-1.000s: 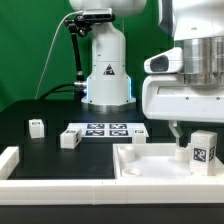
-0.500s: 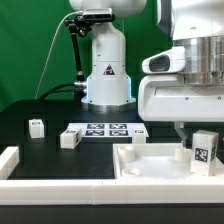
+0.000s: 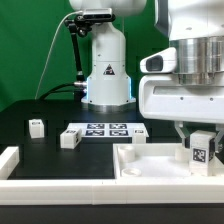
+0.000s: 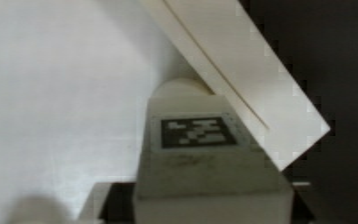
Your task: Assemble one leg
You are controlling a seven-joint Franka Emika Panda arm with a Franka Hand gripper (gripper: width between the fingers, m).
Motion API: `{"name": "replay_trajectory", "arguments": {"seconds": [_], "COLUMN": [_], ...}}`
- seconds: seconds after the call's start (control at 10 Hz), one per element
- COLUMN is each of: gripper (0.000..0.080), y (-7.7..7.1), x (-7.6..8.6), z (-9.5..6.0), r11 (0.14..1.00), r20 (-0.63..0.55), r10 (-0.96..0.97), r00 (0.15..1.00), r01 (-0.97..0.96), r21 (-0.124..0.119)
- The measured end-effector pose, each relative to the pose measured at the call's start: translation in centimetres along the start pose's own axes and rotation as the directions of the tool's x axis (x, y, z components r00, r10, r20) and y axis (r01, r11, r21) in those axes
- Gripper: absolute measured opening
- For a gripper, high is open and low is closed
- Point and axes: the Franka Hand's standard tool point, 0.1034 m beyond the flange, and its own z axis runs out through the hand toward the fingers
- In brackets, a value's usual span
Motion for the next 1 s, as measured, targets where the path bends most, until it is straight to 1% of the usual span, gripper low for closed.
{"name": "replay_trajectory", "arguments": {"seconds": [0.1,0.2,0.3,0.4,0.5,0.6,0.7,0.8,0.9,1.0], "gripper": [0.0292,0.0292,0.0293,0.0293,0.0293,0.0294,0.0294,0.0294,0.0294,0.0294], "y": [0.08,0.13,0.12,0.1,0.17,0.2,0.14,0.2,0.29,0.56], "x": [-0.07,-0.15,-0.26,-0.35,-0.33,-0.37,-0.46,-0.46,-0.43,-0.28], "z": [0.0,0.0,0.01,0.03,0.06,0.08,0.1,0.12,0.11,0.09], "r11": [0.99,0.961,0.936,0.864,0.782,0.712,0.585,0.482,0.418,0.303], "r20": [-0.004,-0.01,-0.013,-0.01,0.003,0.02,0.041,0.049,0.047,0.041], "r10": [0.139,0.276,0.353,0.503,0.623,0.701,0.809,0.874,0.907,0.952], "r00": [0.99,0.961,0.936,0.864,0.782,0.712,0.586,0.483,0.419,0.304], "r01": [-0.139,-0.276,-0.353,-0.503,-0.623,-0.702,-0.81,-0.875,-0.908,-0.953], "r21": [0.005,0.006,0.01,0.014,0.026,0.035,0.036,0.031,0.03,0.029]}}
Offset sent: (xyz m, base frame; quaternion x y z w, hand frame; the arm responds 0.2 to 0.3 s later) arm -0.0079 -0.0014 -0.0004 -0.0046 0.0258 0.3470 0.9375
